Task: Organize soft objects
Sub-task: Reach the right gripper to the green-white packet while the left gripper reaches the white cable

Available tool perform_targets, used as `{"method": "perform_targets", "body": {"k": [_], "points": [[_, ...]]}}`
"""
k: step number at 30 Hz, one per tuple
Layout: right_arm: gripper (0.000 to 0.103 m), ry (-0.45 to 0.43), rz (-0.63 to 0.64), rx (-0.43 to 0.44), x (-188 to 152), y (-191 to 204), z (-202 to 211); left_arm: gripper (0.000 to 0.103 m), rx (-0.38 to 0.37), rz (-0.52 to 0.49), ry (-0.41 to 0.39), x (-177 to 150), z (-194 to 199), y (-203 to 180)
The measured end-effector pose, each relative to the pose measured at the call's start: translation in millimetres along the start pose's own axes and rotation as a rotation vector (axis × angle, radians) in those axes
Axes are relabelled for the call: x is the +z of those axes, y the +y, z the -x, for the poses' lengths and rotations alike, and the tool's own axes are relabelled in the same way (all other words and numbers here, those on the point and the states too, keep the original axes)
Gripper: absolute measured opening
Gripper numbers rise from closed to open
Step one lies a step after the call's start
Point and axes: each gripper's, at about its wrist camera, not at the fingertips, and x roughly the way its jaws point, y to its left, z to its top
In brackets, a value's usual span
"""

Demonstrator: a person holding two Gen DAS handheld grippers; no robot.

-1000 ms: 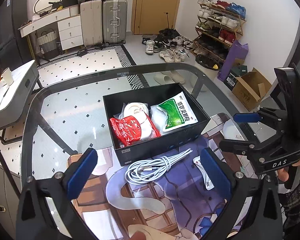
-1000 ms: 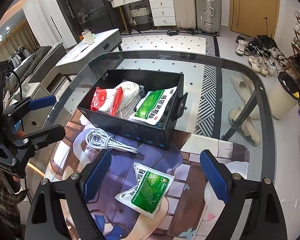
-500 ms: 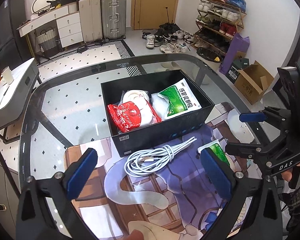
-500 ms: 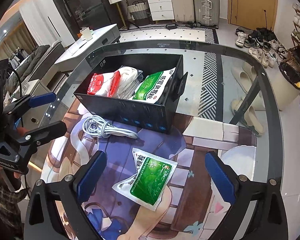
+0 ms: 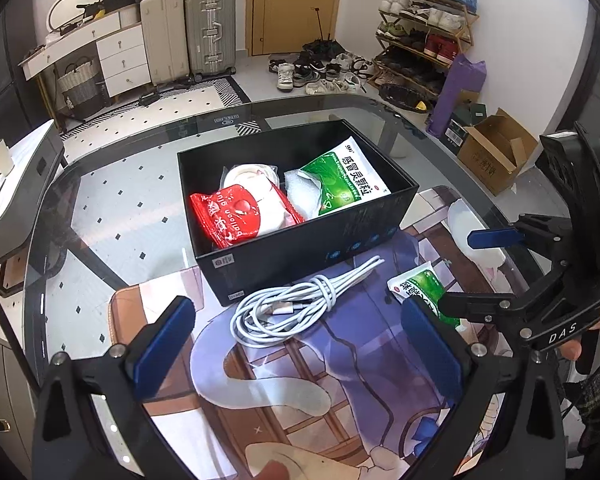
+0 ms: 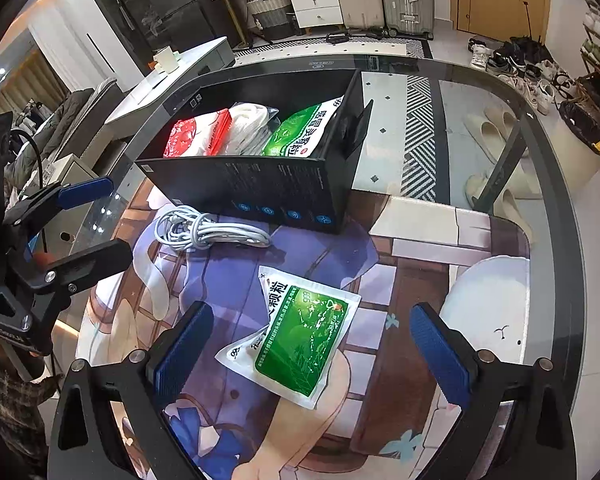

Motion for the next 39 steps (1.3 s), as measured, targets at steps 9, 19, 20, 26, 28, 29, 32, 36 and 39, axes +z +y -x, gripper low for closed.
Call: {"method": "perform_targets", "body": {"k": [9,19,20,26,28,29,32,36,39], "points": [[0.1,0.051,-0.004,-0.004,-3.5,5.9,-19.7,0.103,-0.06,-0.086,0.019,-6.1,-2.6,-7.7],[0.1,0.097,-0.025,-0.026,-4.8,11.0,-35.2,0.103,-0.129,-0.235,0.046,-9.3,-2.7,-16.5],[0.1,0.106,-0.026,-0.032,-5.8,10.3,-36.4,0.103,-0.131,-0.25,0.048,-9.3,-3.3,-18.0],[0.098,0.118,0.0,-0.08,-8.2,17.0,-41.5,0.102,-0.165,-0.313,0.064,-9.3,-8.3,-23.1],[0.095,0.12,0.023,-0.106,-8.8,20.6,-42.9,0.101,-0.18,-0.325,0.068,-7.9,-10.0,-24.4],[0.094,0.119,0.03,-0.114,-9.4,21.3,-43.1,0.101,-0.191,-0.328,0.071,-7.1,-10.8,-24.6],[0.085,0.114,0.045,-0.137,-10.6,21.3,-40.8,0.101,-0.2,-0.34,0.086,-5.4,-14.6,-25.7],[0.068,0.113,0.057,-0.153,-12.5,16.7,-34.8,0.101,-0.209,-0.332,0.094,-1.4,-22.2,-25.4],[0.059,0.115,0.074,-0.169,-14.5,14.4,-33.1,0.098,-0.215,-0.331,0.095,0.2,-25.5,-25.8]]}}
